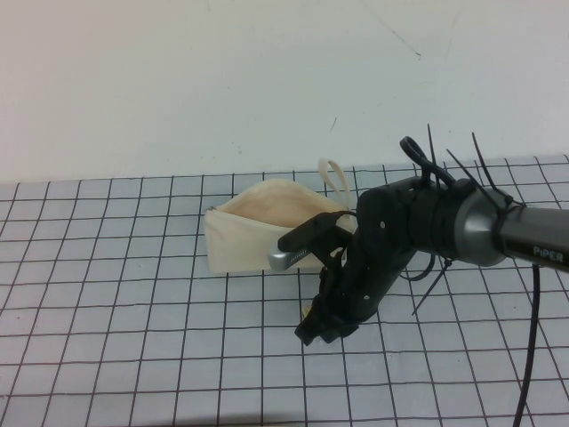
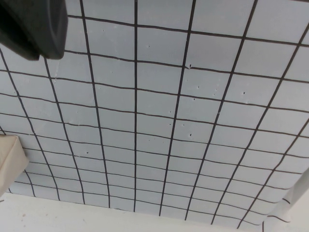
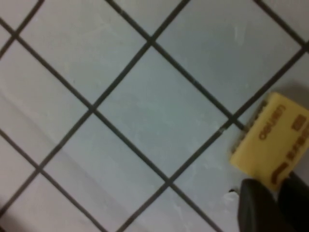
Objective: Put eraser into pencil case
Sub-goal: Pick up the eraser from the table
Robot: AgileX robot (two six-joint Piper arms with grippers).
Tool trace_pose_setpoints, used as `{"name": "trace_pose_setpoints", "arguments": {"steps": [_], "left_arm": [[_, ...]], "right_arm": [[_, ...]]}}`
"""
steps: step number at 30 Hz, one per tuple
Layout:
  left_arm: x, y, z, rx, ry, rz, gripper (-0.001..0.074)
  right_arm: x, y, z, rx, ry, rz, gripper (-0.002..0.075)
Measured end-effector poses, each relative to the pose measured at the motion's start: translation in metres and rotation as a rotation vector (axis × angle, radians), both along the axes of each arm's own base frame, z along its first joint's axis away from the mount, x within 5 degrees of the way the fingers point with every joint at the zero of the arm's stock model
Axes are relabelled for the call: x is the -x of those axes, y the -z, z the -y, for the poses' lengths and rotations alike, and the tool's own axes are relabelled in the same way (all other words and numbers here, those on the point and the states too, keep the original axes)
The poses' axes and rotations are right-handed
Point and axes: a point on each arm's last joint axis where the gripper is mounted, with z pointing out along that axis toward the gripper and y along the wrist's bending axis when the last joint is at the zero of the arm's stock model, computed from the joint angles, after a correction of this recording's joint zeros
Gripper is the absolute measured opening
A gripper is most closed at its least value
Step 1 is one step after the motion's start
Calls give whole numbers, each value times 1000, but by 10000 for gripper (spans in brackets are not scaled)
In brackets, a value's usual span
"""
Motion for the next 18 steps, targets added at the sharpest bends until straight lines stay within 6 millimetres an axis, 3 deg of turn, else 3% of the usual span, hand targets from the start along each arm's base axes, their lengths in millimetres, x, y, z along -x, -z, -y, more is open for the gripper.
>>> {"name": "trace_pose_setpoints", "arguments": {"steps": [7, 15, 18], "left_arm": [[0, 0, 0, 0, 0, 0, -1], [0, 0, 0, 0, 0, 0, -1], [0, 0, 0, 0, 0, 0, -1]], "right_arm": [[-1, -6, -2, 1, 6, -15, 73], [-13, -26, -10, -58, 75, 26, 361], [-14, -19, -12, -60, 88, 22, 384]]}}
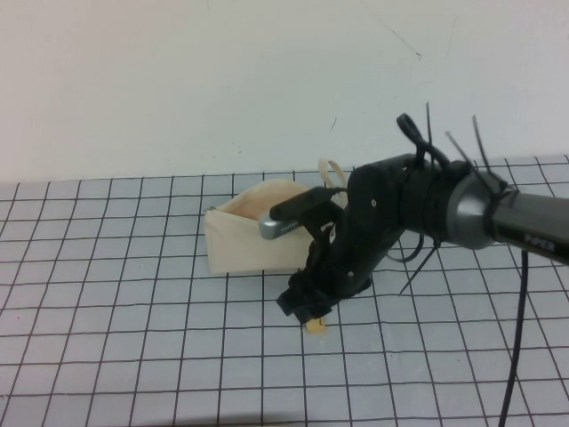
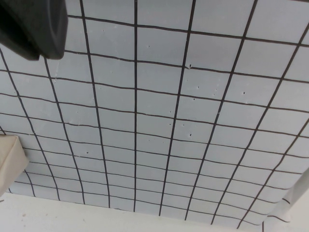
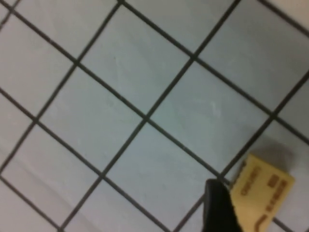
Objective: Put eraser into pencil case
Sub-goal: Pick up the eraser from the table, then place the eraser on the pencil case
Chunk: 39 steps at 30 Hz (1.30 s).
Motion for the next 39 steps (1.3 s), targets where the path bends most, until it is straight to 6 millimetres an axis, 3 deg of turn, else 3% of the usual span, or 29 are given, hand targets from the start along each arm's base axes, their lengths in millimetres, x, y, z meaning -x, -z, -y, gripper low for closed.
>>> {"name": "trace_pose_setpoints", "arguments": {"steps": [5, 12, 16, 20, 26, 31, 37, 39], "left_arm": [[0, 0, 0, 0, 0, 0, -1], [0, 0, 0, 0, 0, 0, -1], [0, 0, 0, 0, 0, 0, -1], [0, 0, 0, 0, 0, 0, -1], [0, 0, 0, 0, 0, 0, -1], [0, 0, 0, 0, 0, 0, -1], [0, 0, 0, 0, 0, 0, -1], [0, 0, 0, 0, 0, 0, -1]], "right_arm": [[0, 21, -2, 5, 17, -53, 347], [-1, 21, -3, 3, 18, -56, 206], [0, 15, -4, 18, 2, -91, 204], [-2, -9, -10, 3, -48, -125, 204], [-9, -80, -27, -128, -148, -71, 204], [-16, -134, -32, -204, -252, 134, 204], [-28, -144, -31, -175, -245, 296, 206], [-33, -140, -30, -150, -240, 330, 253]]}}
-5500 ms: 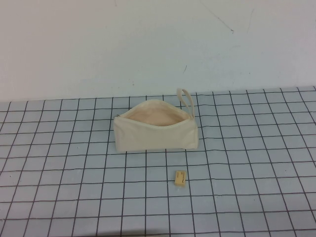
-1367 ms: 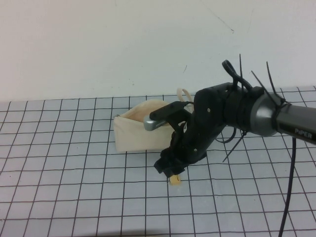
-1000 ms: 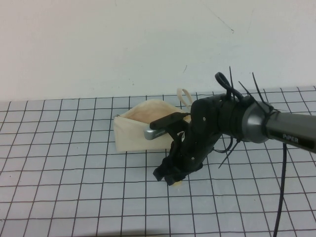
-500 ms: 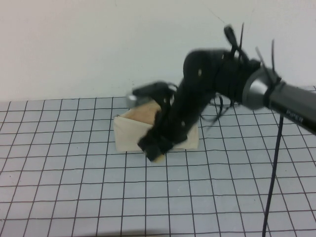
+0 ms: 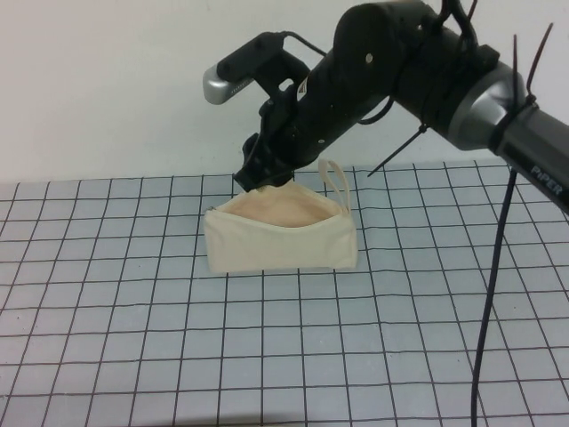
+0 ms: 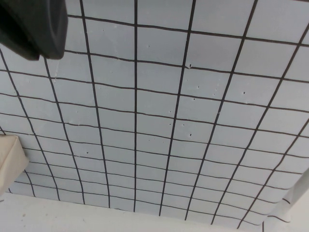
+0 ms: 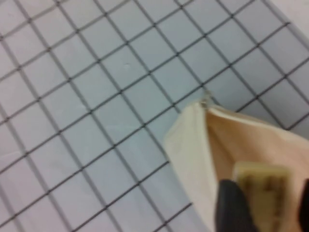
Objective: Put eraser into pencil case
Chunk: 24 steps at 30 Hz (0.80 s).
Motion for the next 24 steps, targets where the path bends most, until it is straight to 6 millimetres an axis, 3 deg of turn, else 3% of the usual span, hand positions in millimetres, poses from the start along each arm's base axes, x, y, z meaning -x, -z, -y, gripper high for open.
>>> {"name": "trace_pose_setpoints", "arguments": {"steps": [6, 8, 10, 13, 17, 18, 21, 24], "left_arm": [[0, 0, 0, 0, 0, 0, -1], [0, 0, 0, 0, 0, 0, -1], [0, 0, 0, 0, 0, 0, -1], [0, 0, 0, 0, 0, 0, -1], [0, 0, 0, 0, 0, 0, -1], [0, 0, 0, 0, 0, 0, -1], [0, 0, 0, 0, 0, 0, -1], [0, 0, 0, 0, 0, 0, -1]], "right_arm": [[-10, 6, 6, 68, 78, 50, 597], [-9, 5, 9, 94, 88, 43, 652], [-7, 0, 11, 118, 90, 36, 658], [0, -24, 19, 144, 93, 48, 536], [18, -77, 35, 121, 103, 113, 164], [23, -93, 39, 98, 112, 155, 108], [39, -137, 53, 36, 137, 270, 34], [57, -174, 72, 8, 176, 372, 12]]}}
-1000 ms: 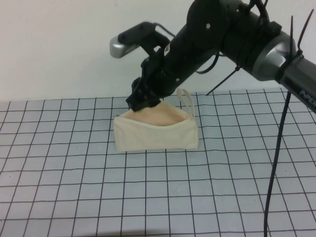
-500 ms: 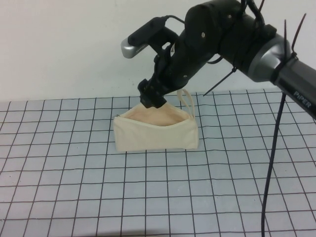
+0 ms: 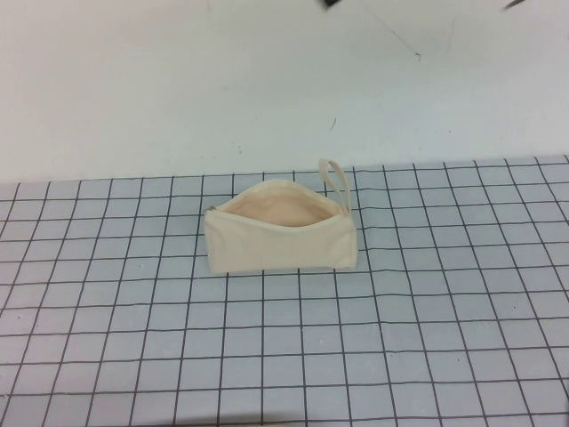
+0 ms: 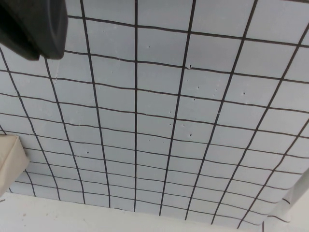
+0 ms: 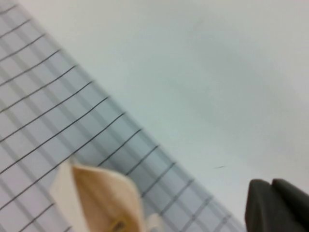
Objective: Put eraser into pencil case
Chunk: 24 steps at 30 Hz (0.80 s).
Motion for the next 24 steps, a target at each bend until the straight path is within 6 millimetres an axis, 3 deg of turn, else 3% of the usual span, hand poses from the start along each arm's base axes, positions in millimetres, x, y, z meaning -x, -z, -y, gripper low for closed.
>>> {"name": "trace_pose_setpoints", "arguments": {"steps": [6, 14, 19, 24], "left_arm": [[0, 0, 0, 0, 0, 0, -1], [0, 0, 0, -1, 0, 0, -1], [0, 0, 0, -1, 0, 0, -1], [0, 0, 0, -1, 0, 0, -1]], "right_arm": [[43, -60, 42, -35, 70, 165, 4], [97, -106, 77, -108, 30, 276, 2], [128, -110, 97, -58, -7, 273, 1], [149, -81, 113, 68, -35, 184, 1]]}}
